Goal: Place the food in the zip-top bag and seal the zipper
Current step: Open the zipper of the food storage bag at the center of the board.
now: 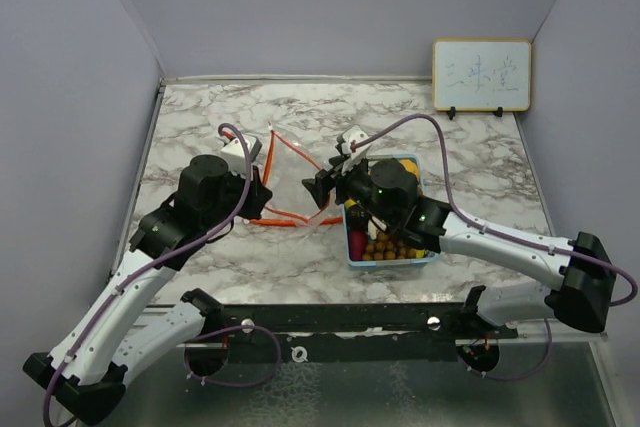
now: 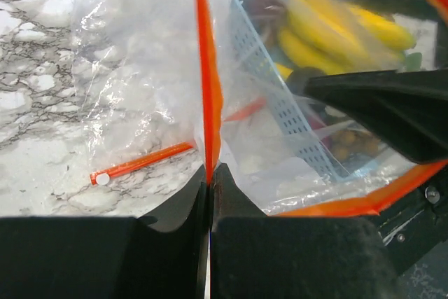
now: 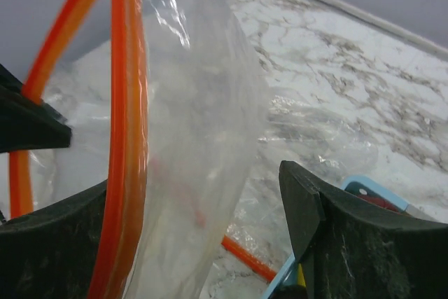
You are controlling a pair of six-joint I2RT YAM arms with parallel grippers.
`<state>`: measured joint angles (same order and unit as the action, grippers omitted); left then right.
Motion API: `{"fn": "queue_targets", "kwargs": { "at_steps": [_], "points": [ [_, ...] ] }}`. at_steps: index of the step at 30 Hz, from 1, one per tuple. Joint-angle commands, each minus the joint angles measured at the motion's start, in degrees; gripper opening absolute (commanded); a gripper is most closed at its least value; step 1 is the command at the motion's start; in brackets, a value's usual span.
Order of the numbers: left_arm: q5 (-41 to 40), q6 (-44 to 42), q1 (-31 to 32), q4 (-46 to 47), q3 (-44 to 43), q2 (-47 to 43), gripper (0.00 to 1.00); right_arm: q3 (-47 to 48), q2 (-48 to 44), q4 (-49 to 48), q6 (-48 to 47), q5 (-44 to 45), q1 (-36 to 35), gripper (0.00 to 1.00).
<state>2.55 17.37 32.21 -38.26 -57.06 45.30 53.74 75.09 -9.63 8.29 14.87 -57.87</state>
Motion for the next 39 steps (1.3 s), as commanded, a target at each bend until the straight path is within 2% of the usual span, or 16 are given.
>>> {"fn": "queue_targets", "kwargs": {
  "at_steps": [1,6,10,13,15,18,20,23,25,27,29,33,35,37,39],
  "points": [
    [3.13,-2.47,-0.39,3.87,1.9,-0.9,0.0,3.37,-1.1,0.29,-5.04,-6.63,-0.13,0.77],
    [8.95,-2.74,-0.34,7.66,3.44,-1.58,0.0,8.55,5.93,1.14,-4.92,-5.66,-0.12,0.76],
    [9.49,-2.86,-0.37,8.11,3.17,-1.17,0.0,13.74,11.79,3.91,-3.22,-2.08,-0.08,0.74],
    [9.15,-3.11,-0.39,7.88,2.78,-1.05,0.0,16.59,15.17,7.32,-1.88,1.78,-0.14,0.68],
    [9.06,-3.24,-0.39,7.23,2.37,-0.98,0.0,17.22,16.58,9.27,-0.11,6.91,-0.12,0.55],
    [7.84,-3.53,-0.34,2.53,0.29,-0.61,0.0,16.79,17.79,11.28,3.65,19.86,-0.02,0.24],
    [1.92,-3.61,-0.39,-2.4,-2.23,-0.27,0.0,16.05,18.36,13.02,6.09,27.47,0.45,0.19],
    [-10.11,-3.33,-0.34,-9.19,-6.02,-0.2,0.0,13.98,18.41,15.81,10.23,30.59,3.03,0.19],
    [-16.4,-3.05,-0.35,-11.43,-7.48,-0.31,0.0,11.79,17.89,16.48,12.76,28.87,5.44,0.2],
    [-20.0,-2.98,-0.38,-11.51,-7.61,-0.31,0.0,8.74,16.95,14.45,12.2,25.35,6.52,0.25],
    [-20.94,-2.69,-0.33,-9.85,-6.7,0.38,0.0,6.67,15.66,10.35,8.43,17.83,6.54,0.37],
    [-18.24,-0.5,-0.38,-2.23,-1.6,2.86,0.0,3.72,12.84,2.83,1.35,-6.77,6.47,0.54],
    [-16.52,0.72,-0.34,1.24,0.46,4.58,0.0,3.59,11.97,1.68,0.75,-15.59,6.45,0.57],
    [-15.58,1.38,-0.39,3.48,1.58,6.87,0.0,3.3,10.93,1.02,1.15,-20.3,6.45,0.64],
    [-15.12,1.61,-0.37,4.93,2.03,9.01,0.0,2.86,9.74,0.64,1.63,-20.65,6.46,0.69]
  ]
}}
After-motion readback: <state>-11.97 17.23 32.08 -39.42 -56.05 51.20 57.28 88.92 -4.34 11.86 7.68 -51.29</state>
